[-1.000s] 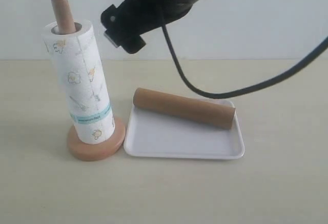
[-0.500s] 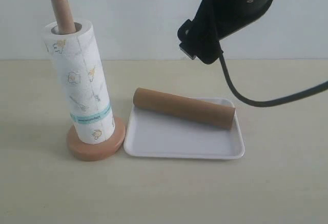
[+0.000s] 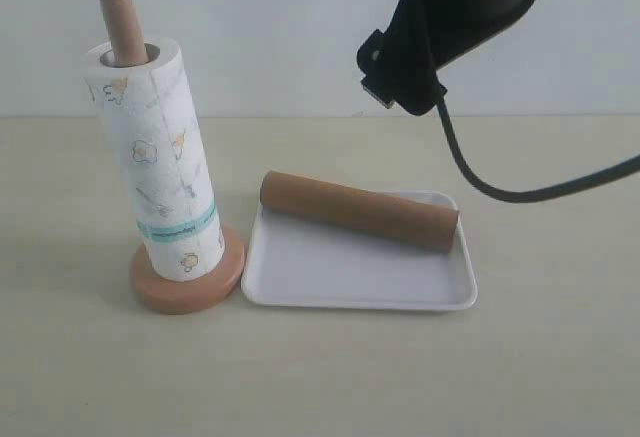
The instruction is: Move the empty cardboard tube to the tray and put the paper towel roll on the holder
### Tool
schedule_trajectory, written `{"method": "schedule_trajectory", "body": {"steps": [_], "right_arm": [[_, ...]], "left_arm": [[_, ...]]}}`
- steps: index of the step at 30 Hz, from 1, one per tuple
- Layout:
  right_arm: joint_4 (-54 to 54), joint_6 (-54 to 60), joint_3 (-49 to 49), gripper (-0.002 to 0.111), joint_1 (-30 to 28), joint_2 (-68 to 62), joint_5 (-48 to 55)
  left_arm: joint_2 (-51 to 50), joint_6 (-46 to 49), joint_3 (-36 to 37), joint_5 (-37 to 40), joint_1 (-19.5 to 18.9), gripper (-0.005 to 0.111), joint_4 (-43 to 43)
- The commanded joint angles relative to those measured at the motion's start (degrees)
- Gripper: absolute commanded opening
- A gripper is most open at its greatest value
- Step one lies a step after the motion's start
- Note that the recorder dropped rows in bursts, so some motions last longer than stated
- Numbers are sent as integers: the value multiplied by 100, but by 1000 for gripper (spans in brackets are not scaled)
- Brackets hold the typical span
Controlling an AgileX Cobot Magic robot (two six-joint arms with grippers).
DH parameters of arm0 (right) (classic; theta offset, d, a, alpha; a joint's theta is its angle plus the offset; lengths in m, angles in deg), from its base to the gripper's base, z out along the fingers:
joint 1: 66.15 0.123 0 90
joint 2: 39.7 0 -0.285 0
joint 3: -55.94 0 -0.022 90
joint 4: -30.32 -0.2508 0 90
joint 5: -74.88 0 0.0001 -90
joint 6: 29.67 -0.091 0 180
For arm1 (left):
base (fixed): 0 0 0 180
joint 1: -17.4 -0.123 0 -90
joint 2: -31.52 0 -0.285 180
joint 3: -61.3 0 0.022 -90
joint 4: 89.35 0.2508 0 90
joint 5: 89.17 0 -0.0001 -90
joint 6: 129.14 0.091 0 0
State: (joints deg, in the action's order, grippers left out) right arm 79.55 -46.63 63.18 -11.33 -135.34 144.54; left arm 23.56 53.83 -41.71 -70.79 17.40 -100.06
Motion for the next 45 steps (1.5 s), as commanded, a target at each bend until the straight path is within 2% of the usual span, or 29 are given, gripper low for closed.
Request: {"method": "schedule_trajectory", "body": {"steps": [1, 3, 7, 17, 22, 24, 28, 34, 45], "right_arm": [[86, -43, 9, 88, 2, 51, 30], [63, -43, 9, 63, 2, 51, 30], [54, -43, 9, 0, 2, 51, 30], [-31, 247, 9, 1, -15, 76, 30], [-484, 512, 9, 1, -372, 389, 30], [-746, 500, 9, 1, -541, 607, 30], [-1933, 445, 9, 1, -804, 1010, 30], [-3110, 343, 9, 1, -804, 1240, 30], [-3134, 330, 9, 1, -804, 1240, 30]], "left_arm": [[18, -42, 23, -28, 3, 4, -42], [18, -42, 23, -28, 3, 4, -42], [18, -42, 23, -28, 3, 4, -42], [18, -42, 23, -28, 3, 4, -42], [18, -42, 23, -28, 3, 4, -42], [18, -42, 23, -28, 3, 4, -42], [18, -42, 23, -28, 3, 4, -42], [18, -42, 23, -28, 3, 4, -42], [18, -42, 23, -28, 3, 4, -42]]}}
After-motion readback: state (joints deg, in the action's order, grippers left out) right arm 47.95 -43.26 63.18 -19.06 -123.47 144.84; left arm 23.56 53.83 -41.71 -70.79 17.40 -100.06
